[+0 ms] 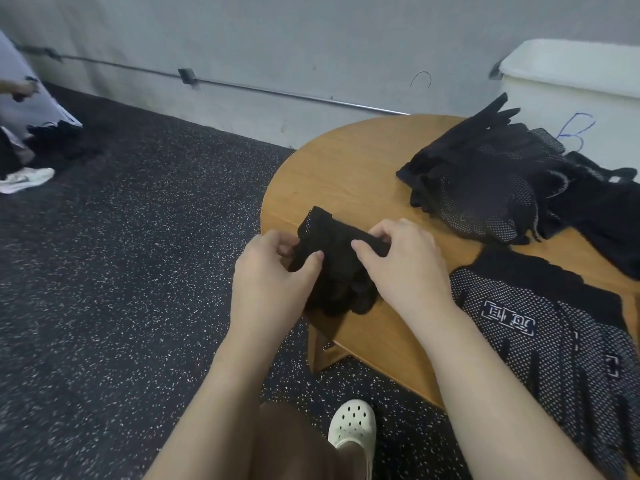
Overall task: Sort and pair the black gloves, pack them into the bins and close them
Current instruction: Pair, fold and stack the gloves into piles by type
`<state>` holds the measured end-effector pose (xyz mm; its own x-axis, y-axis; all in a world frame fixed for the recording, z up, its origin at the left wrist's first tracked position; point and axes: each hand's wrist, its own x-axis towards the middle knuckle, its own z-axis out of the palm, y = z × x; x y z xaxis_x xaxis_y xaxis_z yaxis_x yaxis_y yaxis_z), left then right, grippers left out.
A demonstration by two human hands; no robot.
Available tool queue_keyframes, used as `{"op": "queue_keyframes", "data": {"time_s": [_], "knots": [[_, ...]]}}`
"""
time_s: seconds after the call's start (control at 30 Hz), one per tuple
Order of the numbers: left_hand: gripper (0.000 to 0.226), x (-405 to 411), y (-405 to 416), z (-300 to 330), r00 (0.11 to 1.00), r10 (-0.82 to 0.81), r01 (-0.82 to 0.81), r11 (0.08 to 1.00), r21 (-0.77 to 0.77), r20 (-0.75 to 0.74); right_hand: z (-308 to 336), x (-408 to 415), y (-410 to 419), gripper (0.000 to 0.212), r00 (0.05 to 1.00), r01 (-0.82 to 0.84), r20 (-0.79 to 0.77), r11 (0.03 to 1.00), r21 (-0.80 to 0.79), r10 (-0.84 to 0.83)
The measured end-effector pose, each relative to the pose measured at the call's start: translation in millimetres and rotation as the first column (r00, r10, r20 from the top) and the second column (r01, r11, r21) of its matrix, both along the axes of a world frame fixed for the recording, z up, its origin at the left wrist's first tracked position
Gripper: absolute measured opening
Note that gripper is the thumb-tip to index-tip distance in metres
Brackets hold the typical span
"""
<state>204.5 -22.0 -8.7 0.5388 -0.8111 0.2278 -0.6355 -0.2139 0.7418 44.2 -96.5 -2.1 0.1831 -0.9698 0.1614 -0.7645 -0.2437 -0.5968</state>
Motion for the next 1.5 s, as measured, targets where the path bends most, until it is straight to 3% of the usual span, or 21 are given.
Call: {"op": "queue_keyframes", "data": {"time_s": [0.23,0.37,0.43,0.6,0.77,0.83,0.97,1.13,1.23,1.4,1.47,1.5], "knots": [[0.061,11,-36,9,0.981,-0.195,0.194,0.979,0.060,0.016,5,-1,5,0.028,0.998,-0.023,-0.054,1.000,-0.001,0.023],[0.050,7,-43,6,0.945,-0.320,0.315,0.946,0.081,0.062,12,-5,20,0.034,0.982,-0.112,-0.175,0.970,-0.218,0.074],[0.043,8,-41,3,0.941,-0.331,0.326,0.943,0.068,0.072,15,-4,30,0.040,0.967,-0.229,-0.173,0.936,-0.268,0.187],[0.038,18,-36,-1,0.947,-0.320,0.320,0.947,0.036,-0.009,-2,4,42,0.064,0.853,-0.441,-0.328,0.897,-0.033,0.407],[0.025,29,-49,11,0.915,-0.305,0.315,0.949,-0.005,-0.263,-10,2,40,0.068,0.823,-0.459,-0.382,0.888,-0.013,0.420],[0.005,28,-52,15,0.918,-0.315,0.337,0.940,0.056,-0.243,-11,0,40,0.071,0.820,-0.463,-0.385,0.887,-0.012,0.423],[0.029,25,-52,16,0.937,-0.278,0.304,0.947,0.101,-0.210,-12,-1,41,0.076,0.817,-0.471,-0.384,0.882,-0.010,0.431],[0.039,26,-55,7,0.959,-0.197,0.209,0.977,0.041,-0.202,-13,-1,41,0.077,0.821,-0.476,-0.370,0.879,-0.025,0.434],[0.052,29,-54,1,0.986,-0.138,0.146,0.986,0.078,-0.098,-13,-2,40,0.077,0.819,-0.480,-0.370,0.877,-0.025,0.438],[0.030,27,-45,1,0.998,-0.039,0.043,0.996,0.074,-0.055,-15,-2,40,0.077,0.818,-0.481,-0.373,0.876,-0.025,0.438],[0.016,25,-38,1,0.993,-0.079,0.082,0.996,-0.023,0.092,-15,-1,40,0.077,0.817,-0.482,-0.377,0.876,-0.027,0.438],[0.019,23,-33,1,0.973,-0.139,0.152,0.987,-0.056,0.181,-14,-1,40,0.077,0.817,-0.480,-0.379,0.877,-0.028,0.436]]}}
